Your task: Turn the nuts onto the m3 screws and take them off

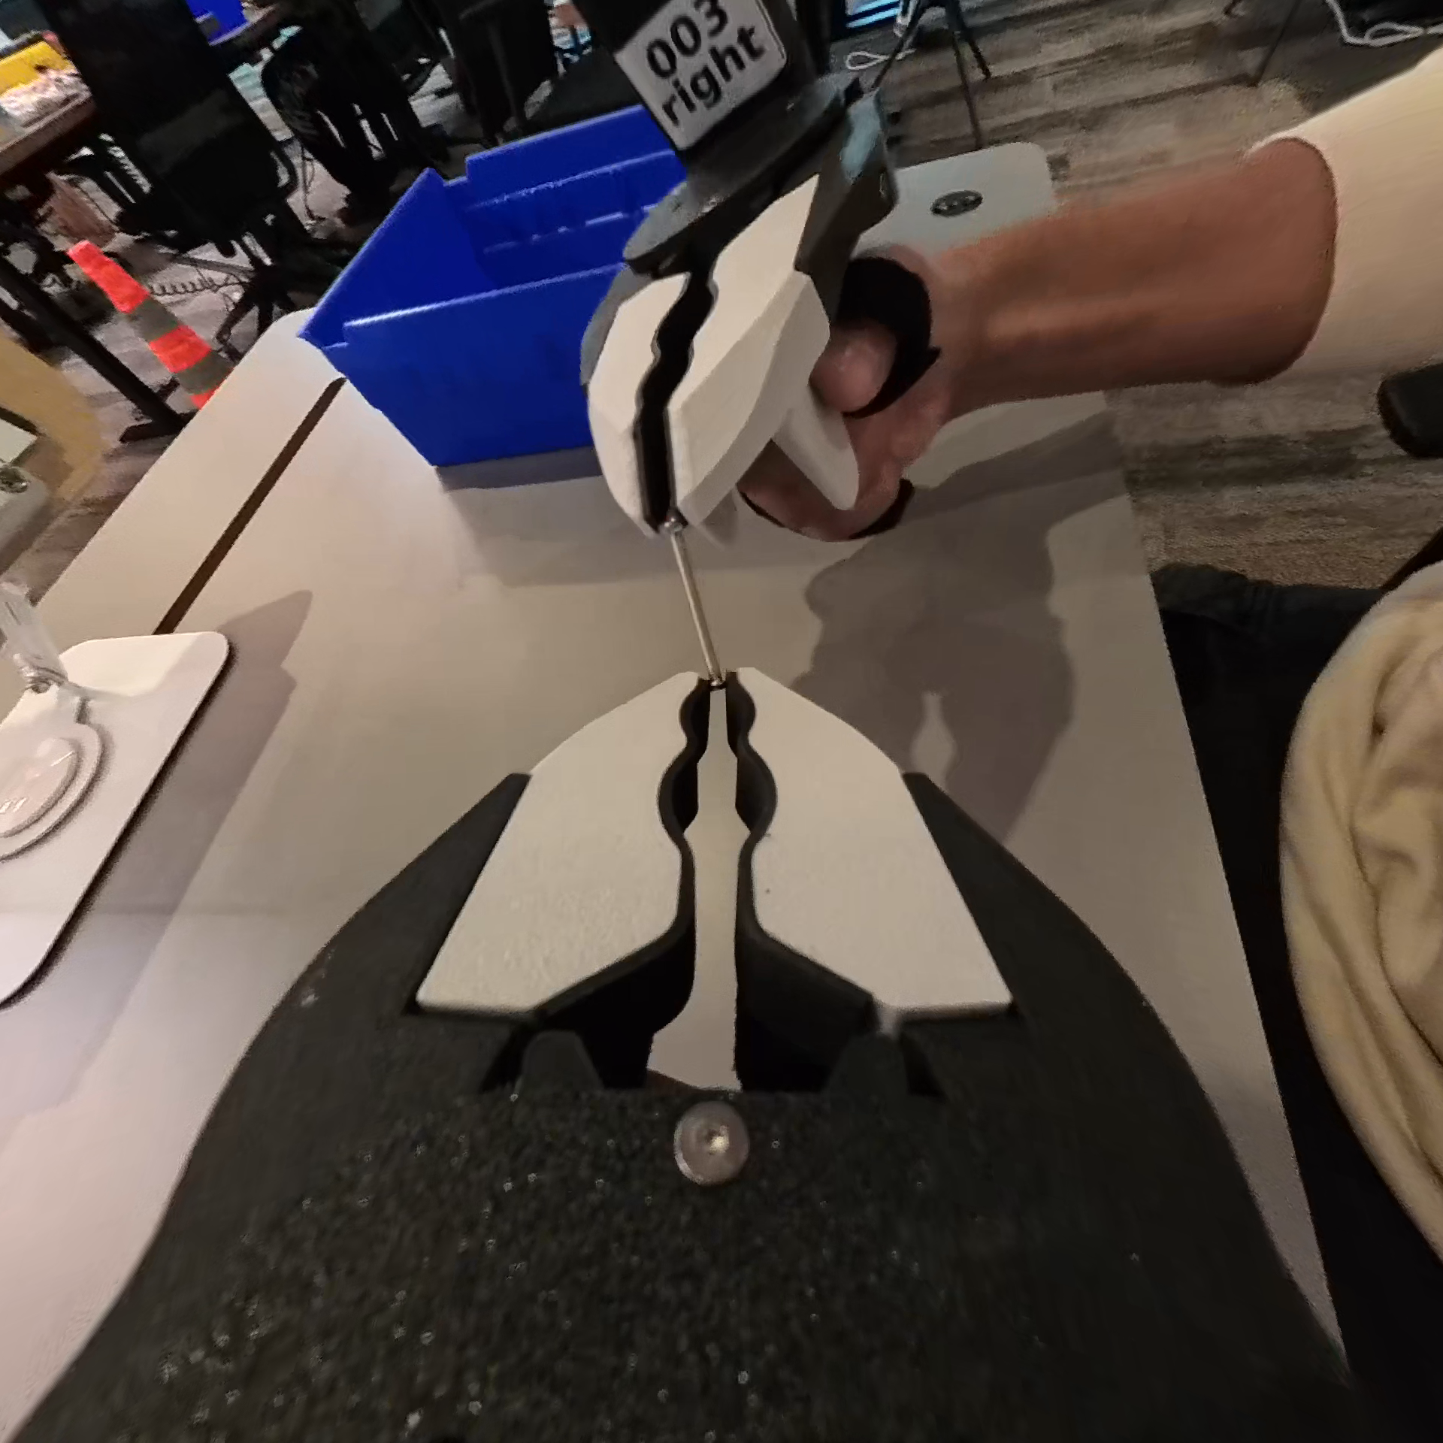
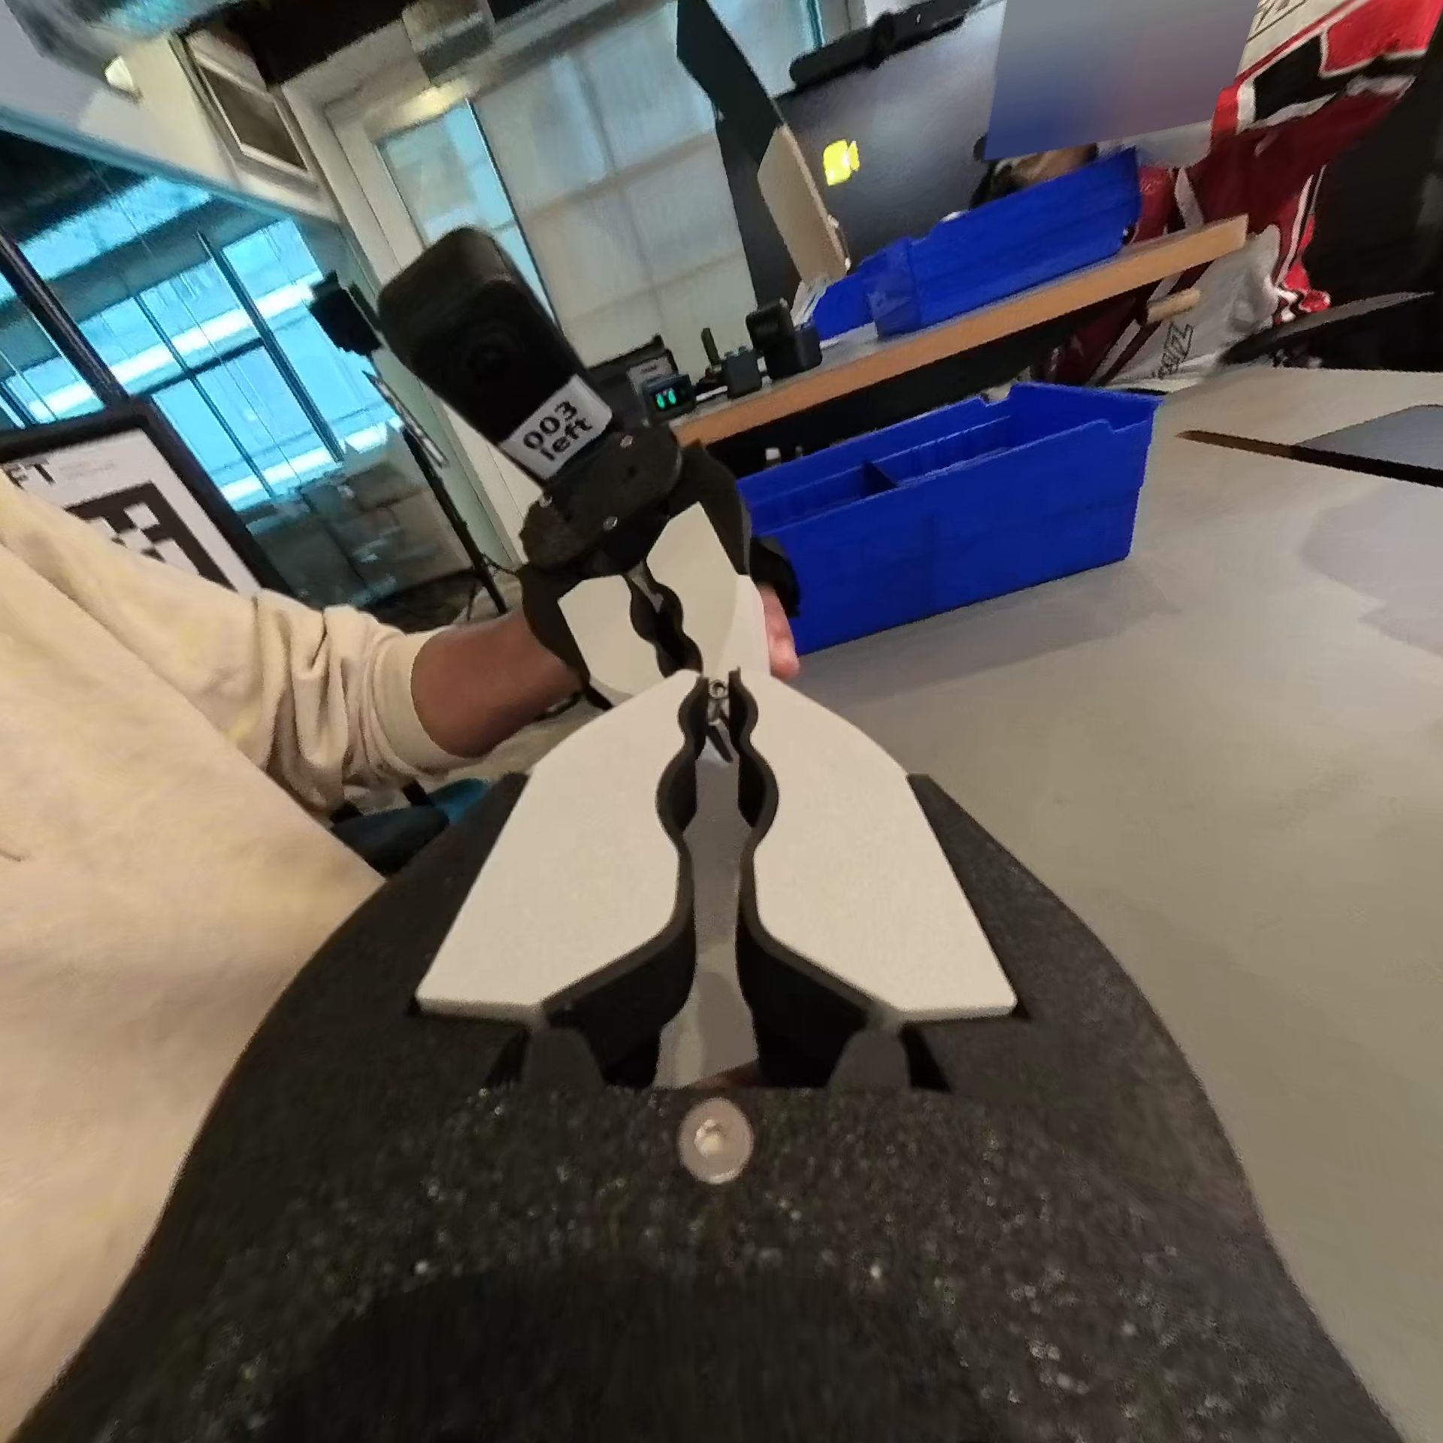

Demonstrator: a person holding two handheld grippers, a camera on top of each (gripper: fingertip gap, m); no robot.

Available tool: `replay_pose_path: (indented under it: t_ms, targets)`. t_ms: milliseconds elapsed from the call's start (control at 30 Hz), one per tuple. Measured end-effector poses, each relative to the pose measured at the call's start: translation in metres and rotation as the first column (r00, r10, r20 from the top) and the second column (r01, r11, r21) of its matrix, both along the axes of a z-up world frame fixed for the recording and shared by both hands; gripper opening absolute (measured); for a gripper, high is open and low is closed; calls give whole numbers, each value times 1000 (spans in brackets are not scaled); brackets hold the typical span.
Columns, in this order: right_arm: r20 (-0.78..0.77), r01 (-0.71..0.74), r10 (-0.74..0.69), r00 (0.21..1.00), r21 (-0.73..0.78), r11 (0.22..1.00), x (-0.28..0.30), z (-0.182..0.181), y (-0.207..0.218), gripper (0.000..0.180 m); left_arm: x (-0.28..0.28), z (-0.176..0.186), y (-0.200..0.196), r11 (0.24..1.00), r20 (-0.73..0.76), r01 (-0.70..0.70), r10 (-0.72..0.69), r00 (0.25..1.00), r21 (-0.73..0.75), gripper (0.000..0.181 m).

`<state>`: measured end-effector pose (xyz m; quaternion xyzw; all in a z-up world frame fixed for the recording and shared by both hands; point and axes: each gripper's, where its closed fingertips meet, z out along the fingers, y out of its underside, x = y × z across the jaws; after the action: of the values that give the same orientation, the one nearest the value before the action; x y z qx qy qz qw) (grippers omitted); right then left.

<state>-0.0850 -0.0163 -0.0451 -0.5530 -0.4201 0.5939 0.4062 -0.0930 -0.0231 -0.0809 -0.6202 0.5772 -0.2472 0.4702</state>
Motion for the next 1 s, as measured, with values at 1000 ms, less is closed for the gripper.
replay_pose_path:
  t_ms: [1000]
  targets:
    - [178, 265, -278, 944, 98, 959, -12, -26, 34, 5, -7, -33, 41, 928, -80, -330, 348, 934, 172, 3]
